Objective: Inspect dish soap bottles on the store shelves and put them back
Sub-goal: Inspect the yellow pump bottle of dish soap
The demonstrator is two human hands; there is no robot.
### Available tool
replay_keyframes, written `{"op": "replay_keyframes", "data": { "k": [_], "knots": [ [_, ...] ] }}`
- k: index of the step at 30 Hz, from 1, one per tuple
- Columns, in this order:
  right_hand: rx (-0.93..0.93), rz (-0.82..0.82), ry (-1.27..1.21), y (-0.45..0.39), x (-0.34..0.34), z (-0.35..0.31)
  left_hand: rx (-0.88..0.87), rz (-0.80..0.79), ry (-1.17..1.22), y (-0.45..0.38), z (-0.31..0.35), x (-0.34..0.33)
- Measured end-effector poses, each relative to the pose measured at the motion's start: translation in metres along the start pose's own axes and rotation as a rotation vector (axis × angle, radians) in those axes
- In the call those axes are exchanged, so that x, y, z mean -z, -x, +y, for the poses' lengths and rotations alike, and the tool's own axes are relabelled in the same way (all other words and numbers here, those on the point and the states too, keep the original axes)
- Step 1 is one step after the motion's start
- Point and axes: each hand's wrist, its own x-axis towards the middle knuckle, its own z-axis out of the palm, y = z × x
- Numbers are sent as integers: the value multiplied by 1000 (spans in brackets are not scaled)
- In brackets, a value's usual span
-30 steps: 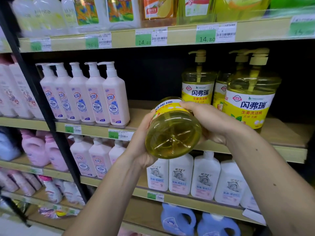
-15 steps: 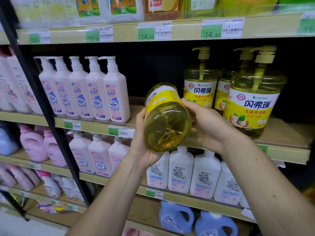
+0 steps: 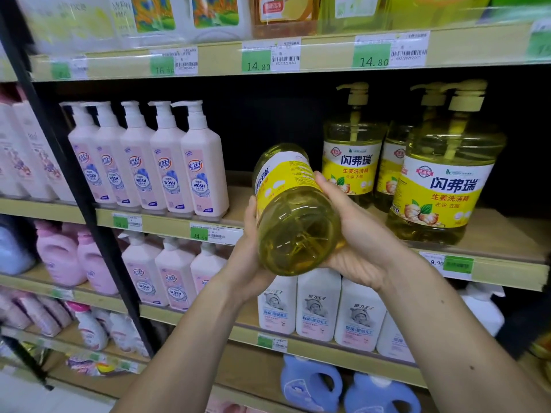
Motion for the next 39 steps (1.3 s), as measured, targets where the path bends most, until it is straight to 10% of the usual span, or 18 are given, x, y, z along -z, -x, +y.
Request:
{"op": "replay_keyframes", "data": {
  "k": [9,39],
  "knots": [
    [169,206,130,-2,-6,-17,-336,258,-558,6,21,-5],
    [482,295,705,17,14,-14,136,-277,222,10,50,-24]
  ]
}}
